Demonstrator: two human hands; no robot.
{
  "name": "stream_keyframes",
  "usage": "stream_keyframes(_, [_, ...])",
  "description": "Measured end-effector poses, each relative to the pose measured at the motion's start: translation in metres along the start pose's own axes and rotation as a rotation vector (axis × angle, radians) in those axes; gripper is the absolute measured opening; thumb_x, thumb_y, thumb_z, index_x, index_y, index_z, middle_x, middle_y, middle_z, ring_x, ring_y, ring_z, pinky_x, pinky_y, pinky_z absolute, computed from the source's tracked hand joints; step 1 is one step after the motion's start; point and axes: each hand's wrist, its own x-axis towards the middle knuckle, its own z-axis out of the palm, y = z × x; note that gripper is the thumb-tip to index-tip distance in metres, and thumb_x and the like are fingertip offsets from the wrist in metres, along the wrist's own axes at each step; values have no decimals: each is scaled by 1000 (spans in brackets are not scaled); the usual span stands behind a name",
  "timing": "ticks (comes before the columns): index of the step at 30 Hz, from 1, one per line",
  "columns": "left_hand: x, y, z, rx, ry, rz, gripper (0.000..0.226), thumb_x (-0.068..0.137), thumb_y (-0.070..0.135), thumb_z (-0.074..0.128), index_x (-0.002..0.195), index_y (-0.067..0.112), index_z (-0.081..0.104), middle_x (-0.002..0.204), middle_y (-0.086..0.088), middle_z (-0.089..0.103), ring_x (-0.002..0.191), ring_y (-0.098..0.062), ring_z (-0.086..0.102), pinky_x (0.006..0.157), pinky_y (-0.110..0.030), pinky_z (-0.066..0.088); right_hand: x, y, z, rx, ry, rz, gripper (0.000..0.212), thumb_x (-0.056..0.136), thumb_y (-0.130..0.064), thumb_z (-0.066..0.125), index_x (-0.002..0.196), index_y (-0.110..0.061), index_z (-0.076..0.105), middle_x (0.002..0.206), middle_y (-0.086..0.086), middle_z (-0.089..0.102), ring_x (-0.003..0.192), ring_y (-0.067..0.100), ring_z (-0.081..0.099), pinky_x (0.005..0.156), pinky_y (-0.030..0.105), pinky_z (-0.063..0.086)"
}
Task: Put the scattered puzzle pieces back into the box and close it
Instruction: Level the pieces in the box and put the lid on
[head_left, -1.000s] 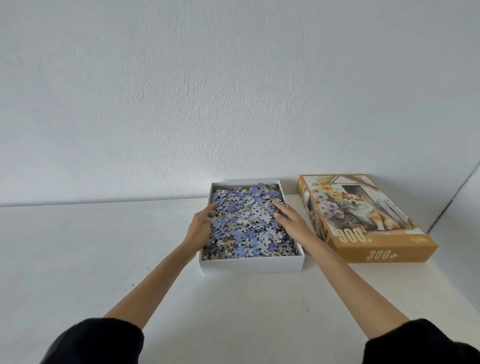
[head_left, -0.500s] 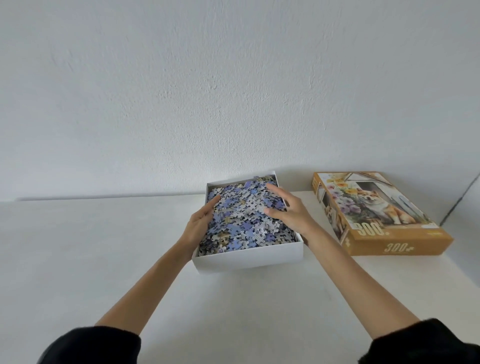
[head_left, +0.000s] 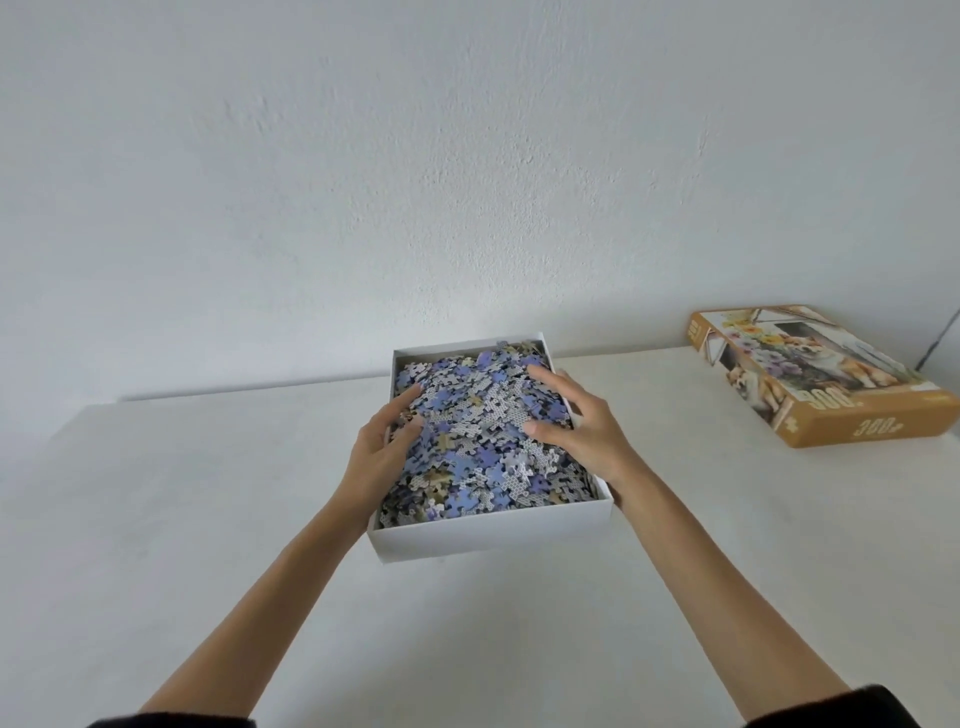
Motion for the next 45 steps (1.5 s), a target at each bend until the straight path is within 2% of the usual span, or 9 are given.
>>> stream_keyframes(10, [-49,-49,-49,22,-28,18,38,93,31,50,132,32,49,143,6,42,136,-9,29,113,-38,24,-50,2,68,-26,-15,107,68,72,-15,75,123,-46,43,153,-2,18,141,8,10,108,30,9])
stream_keyframes(14, [-58,-57,-48,33,-21,-23,40,90,41,46,130,35,50,146,2,38,141,-14,22,114,-48,23,-59,3,73,-18,-43,115,66,73,-13,74,117,-50,42,137,-31,23,140,6,9,106,29,8])
stream_keyframes(19, [-61,-54,-42,26,-31,-65,40,94,38,38,134,34,40,153,-2,20,143,-16,12,114,-36,16,-56,8,74,-103,-97,188,68,76,-29,72,130,-51,37,155,-9,3,142,10,1,112,42,7])
stream_keyframes(24, [-59,-54,-34,672,-43,37,72,81,72,-1,145,39,0,150,12,-25,136,-9,-30,95,-34,-36,-53,10,84,-565,-78,23,66,87,-40,55,142,-38,18,153,-4,-14,140,13,-10,113,36,3])
stream_keyframes(32, [-43,-59,-11,922,-223,120,67,87,62,-2,148,35,3,157,-1,-10,143,-19,-14,112,-37,-12,-26,17,114,-870,-165,-5,71,86,-58,9,148,-23,4,156,0,-2,143,19,-7,112,29,-6])
stream_keyframes(35, [-23,-61,-16,912,-179,157,59,95,51,7,146,25,23,155,-10,11,143,-24,13,115,-37,10,-13,16,112,-829,-73,-79,48,98,-35,32,143,-18,29,149,5,27,139,22,19,112,30,18])
stream_keyframes(40, [-3,-48,-14,855,90,332,32,96,32,31,105,11,53,124,-6,44,106,-21,49,88,-37,42,11,4,99,-778,162,-161,28,90,-34,53,112,-19,62,111,1,51,100,16,52,67,20,42])
stream_keyframes(43, [5,-48,-11,805,139,315,29,95,29,35,111,11,51,127,-9,45,115,-26,46,94,-39,40,23,6,97,-812,49,-202,37,94,-32,46,127,-17,52,130,7,46,120,21,44,92,30,42])
stream_keyframes(45, [6,-55,-8,797,28,178,40,98,34,33,132,15,40,147,-14,28,138,-30,23,111,-42,21,24,15,102,-892,-108,-182,45,98,-33,36,140,-20,34,149,5,29,137,22,26,112,36,20])
